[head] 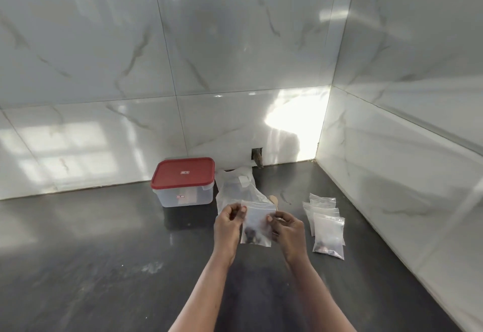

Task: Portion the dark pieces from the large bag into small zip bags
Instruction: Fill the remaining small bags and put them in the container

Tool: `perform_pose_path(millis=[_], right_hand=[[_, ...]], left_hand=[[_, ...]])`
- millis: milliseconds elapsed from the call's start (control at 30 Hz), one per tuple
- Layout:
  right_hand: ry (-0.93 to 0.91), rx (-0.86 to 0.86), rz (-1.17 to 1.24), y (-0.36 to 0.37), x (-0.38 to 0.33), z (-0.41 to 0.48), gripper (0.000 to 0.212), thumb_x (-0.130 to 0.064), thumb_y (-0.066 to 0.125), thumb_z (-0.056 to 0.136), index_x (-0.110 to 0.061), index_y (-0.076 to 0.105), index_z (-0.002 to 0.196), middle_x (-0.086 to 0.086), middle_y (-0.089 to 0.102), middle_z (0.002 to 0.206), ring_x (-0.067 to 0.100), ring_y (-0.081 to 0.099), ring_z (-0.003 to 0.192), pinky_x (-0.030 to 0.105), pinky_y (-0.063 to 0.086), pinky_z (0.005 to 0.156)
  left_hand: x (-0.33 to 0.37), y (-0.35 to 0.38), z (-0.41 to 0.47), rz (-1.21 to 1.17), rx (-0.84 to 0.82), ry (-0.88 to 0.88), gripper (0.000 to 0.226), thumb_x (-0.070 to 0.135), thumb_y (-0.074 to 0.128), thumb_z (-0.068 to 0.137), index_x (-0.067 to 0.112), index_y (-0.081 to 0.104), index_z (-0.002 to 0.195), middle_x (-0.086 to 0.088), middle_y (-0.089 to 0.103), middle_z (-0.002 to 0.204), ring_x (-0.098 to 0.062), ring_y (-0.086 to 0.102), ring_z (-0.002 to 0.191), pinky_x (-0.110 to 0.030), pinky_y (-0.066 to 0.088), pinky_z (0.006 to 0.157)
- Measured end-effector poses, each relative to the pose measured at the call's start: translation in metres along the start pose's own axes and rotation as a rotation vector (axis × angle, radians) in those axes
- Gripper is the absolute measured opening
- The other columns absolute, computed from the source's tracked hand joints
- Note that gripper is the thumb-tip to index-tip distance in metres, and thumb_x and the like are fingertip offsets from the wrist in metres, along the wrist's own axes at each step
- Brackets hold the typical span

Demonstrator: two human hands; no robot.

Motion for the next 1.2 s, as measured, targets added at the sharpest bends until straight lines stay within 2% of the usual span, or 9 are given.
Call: perform_pose_path(millis=[167, 333, 500, 600, 700, 900, 967, 1133, 1200], right_hand=[[0.035, 0.026, 0.001, -0.001, 0.001, 0.002, 0.021, 0.007, 0.064, 0.083, -0.011, 0.064, 0.071, 0.007, 0.065, 0.067, 0.021, 0.056, 0.064, 0.028, 0.047, 0.06], [-0.013, 0.047, -0.015, -0.001, -0.002, 0.004, 0.015, -0.006, 0.067, 0.085, -0.016, 0.064, 0.074, 0.005, 0.061, 0.067, 0.016, 0.053, 0.06, 0.023, 0.046, 0.052], [-0.032, 0.066, 0.002, -0.001, -0.006, 0.005, 0.019, -0.009, 0.067, 0.086, -0.02, 0.064, 0.071, 0.007, 0.059, 0.07, 0.017, 0.054, 0.065, 0.026, 0.046, 0.057], [-0.027, 0.066, 0.014, 0.0, -0.007, 0.006, 0.032, 0.003, 0.06, 0.087, -0.018, 0.063, 0.063, 0.0, 0.062, 0.065, 0.016, 0.056, 0.063, 0.024, 0.046, 0.055], [-0.015, 0.129, 0.009, 0.007, -0.001, 0.006, 0.044, 0.011, 0.056, 0.084, -0.02, 0.068, 0.055, -0.003, 0.063, 0.062, 0.021, 0.056, 0.073, 0.035, 0.045, 0.067], [-0.041, 0.204, 0.048, 0.019, 0.0, 0.007, 0.043, 0.012, 0.053, 0.085, -0.018, 0.066, 0.057, -0.002, 0.065, 0.064, 0.022, 0.061, 0.075, 0.043, 0.05, 0.078], [-0.062, 0.212, 0.069, 0.021, -0.002, 0.008, 0.039, 0.012, 0.055, 0.085, -0.017, 0.063, 0.062, 0.001, 0.064, 0.068, 0.022, 0.06, 0.076, 0.046, 0.051, 0.081], [-0.053, 0.09, 0.142, 0.029, -0.002, 0.0, 0.024, 0.006, 0.056, 0.09, -0.009, 0.059, 0.071, 0.006, 0.06, 0.068, 0.02, 0.054, 0.067, 0.033, 0.047, 0.069], [-0.046, 0.035, 0.164, 0.032, -0.002, -0.002, 0.021, 0.004, 0.056, 0.09, -0.008, 0.062, 0.073, 0.004, 0.063, 0.067, 0.017, 0.057, 0.063, 0.03, 0.049, 0.066]], left_hand=[[0.002, -0.002, -0.002, 0.031, 0.048, 0.024, 0.011, 0.013, 0.066, 0.087, 0.02, 0.065, 0.078, 0.004, 0.062, 0.072, -0.008, 0.052, 0.067, -0.012, 0.042, 0.065], [-0.002, 0.002, 0.0, -0.063, 0.024, 0.013, 0.007, 0.014, 0.067, 0.086, 0.021, 0.067, 0.084, 0.005, 0.061, 0.072, -0.01, 0.05, 0.065, -0.023, 0.042, 0.062], [-0.005, 0.003, 0.002, -0.08, -0.006, -0.008, 0.005, 0.013, 0.065, 0.087, 0.017, 0.066, 0.083, 0.004, 0.058, 0.07, -0.01, 0.047, 0.059, -0.019, 0.041, 0.051], [-0.004, 0.002, 0.002, -0.009, 0.003, -0.005, 0.006, 0.011, 0.063, 0.088, 0.015, 0.065, 0.084, 0.001, 0.056, 0.068, -0.009, 0.044, 0.057, -0.02, 0.039, 0.055], [-0.003, 0.002, 0.001, 0.109, 0.047, 0.041, 0.012, 0.01, 0.06, 0.09, 0.018, 0.063, 0.082, 0.005, 0.055, 0.064, -0.009, 0.043, 0.057, -0.02, 0.038, 0.058], [0.001, 0.002, -0.004, -0.058, -0.014, 0.001, 0.006, 0.014, 0.06, 0.091, 0.013, 0.065, 0.094, 0.005, 0.063, 0.077, -0.006, 0.053, 0.07, -0.014, 0.044, 0.069], [-0.004, 0.0, -0.004, -0.022, -0.036, 0.008, 0.007, 0.016, 0.063, 0.089, 0.01, 0.066, 0.09, 0.002, 0.064, 0.073, -0.009, 0.053, 0.068, -0.022, 0.046, 0.071], [-0.001, -0.006, -0.004, -0.127, 0.001, -0.018, 0.004, 0.007, 0.061, 0.089, 0.004, 0.063, 0.088, -0.001, 0.05, 0.06, -0.012, 0.043, 0.05, -0.024, 0.043, 0.045], [0.003, -0.009, -0.005, -0.19, -0.003, -0.02, 0.004, 0.006, 0.059, 0.09, 0.005, 0.063, 0.087, -0.002, 0.048, 0.059, -0.01, 0.043, 0.045, -0.022, 0.042, 0.042]])
Point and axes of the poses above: each hand's wrist, its own z-axis towards the middle knuckle, its own y-axis out of the palm, x = y × z, the point moved 1 cm from there along z, towards the middle knuckle
